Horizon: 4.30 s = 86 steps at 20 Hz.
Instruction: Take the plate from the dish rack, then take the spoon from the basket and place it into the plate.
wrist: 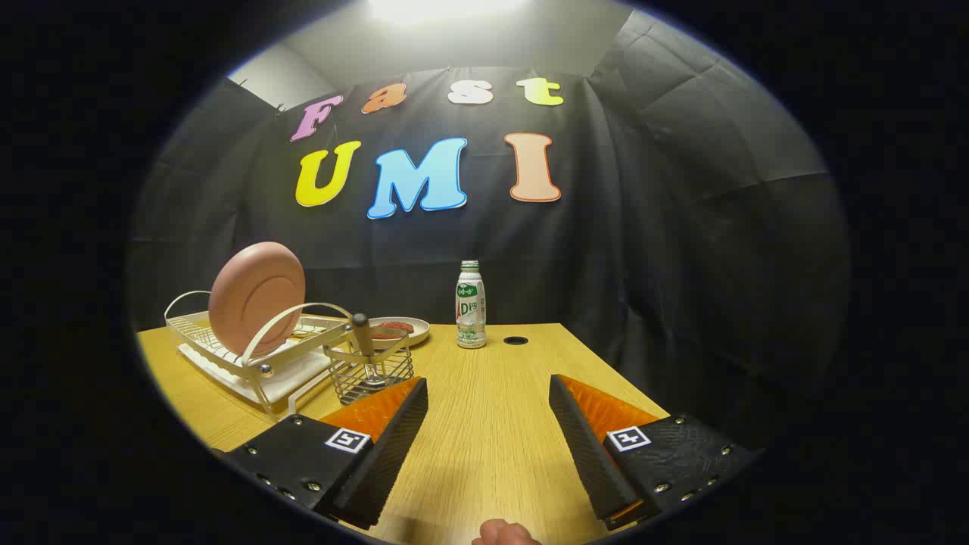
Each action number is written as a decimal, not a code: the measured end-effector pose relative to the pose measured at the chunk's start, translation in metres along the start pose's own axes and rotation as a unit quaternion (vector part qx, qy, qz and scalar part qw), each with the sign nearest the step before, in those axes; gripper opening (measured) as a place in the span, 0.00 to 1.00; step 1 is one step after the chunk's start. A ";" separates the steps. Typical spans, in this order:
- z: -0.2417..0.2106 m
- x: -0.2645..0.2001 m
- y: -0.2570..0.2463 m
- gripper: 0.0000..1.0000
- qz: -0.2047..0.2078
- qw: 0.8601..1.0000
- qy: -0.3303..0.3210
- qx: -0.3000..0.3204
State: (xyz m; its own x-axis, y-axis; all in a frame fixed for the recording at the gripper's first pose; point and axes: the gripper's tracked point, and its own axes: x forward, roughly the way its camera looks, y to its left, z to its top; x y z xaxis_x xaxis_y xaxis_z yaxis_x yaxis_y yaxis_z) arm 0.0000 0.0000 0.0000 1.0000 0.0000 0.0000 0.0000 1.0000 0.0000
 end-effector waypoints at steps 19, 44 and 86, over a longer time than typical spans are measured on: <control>0.217 -0.040 0.038 0.98 -0.016 1.000 -0.016 0.005; 0.205 0.019 0.268 0.98 0.112 0.936 0.329 -0.057; 0.127 0.085 0.287 0.05 -0.074 0.818 0.523 -0.227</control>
State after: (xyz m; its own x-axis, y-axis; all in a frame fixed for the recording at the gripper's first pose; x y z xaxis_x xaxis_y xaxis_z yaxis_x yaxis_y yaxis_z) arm 0.0846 0.2867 0.1272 0.4420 -0.3579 -0.8225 -0.1163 0.8863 -0.4482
